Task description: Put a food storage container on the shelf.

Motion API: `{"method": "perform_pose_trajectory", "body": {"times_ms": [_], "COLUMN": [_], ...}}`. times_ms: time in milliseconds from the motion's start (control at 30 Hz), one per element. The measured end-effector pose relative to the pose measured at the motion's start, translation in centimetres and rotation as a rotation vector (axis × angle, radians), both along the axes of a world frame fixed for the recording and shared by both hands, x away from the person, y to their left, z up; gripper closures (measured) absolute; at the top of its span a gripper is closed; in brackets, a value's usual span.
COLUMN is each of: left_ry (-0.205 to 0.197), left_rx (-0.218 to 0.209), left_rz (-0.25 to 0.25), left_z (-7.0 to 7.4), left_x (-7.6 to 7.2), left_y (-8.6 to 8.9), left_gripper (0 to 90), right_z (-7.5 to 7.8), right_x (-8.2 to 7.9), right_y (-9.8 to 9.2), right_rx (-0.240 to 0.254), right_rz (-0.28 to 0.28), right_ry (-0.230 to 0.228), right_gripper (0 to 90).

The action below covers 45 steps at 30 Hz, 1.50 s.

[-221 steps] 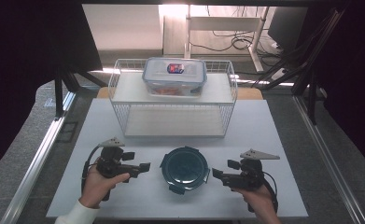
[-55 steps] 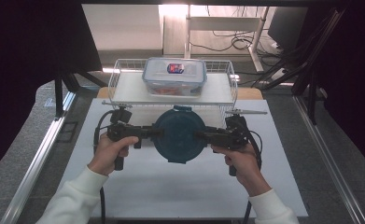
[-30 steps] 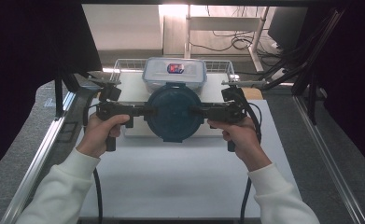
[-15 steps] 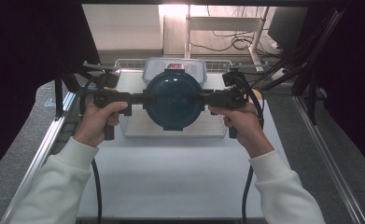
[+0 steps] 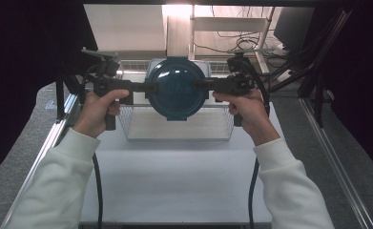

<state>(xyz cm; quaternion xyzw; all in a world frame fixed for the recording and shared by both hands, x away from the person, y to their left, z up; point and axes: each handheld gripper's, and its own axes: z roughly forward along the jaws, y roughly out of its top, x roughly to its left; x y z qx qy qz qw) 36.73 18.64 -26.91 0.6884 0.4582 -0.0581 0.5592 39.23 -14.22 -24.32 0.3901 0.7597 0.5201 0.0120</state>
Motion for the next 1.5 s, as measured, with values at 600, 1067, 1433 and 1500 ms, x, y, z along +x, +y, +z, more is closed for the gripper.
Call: {"method": "perform_pose_trajectory", "body": {"times_ms": [600,1067,1433,1500], "left_ry": [-0.004,0.041,0.13,0.141], "left_rx": [-0.01,-0.053,-0.137,-0.148], "left_rz": [0.026,0.049,0.102,0.122], "left_z": [3.8,2.9,0.7,0.4], "left_x": [4.1,8.5,11.4,11.8], "left_y": [0.3,1.1,1.2,1.0], "left_gripper": [45.8,44.4,44.4,43.2], "right_z": [3.7,4.4,1.9,1.4], "right_x": [3.9,8.0,11.5,12.1], "right_y": [0.4,1.7,1.4,1.2], "right_rx": [0.015,-0.007,0.064,0.087], "right_rz": [-0.014,-0.051,-0.114,-0.129], "right_ry": [-0.015,0.012,0.133,0.159], "right_gripper": [41.1,41.2,40.7,40.7]}}
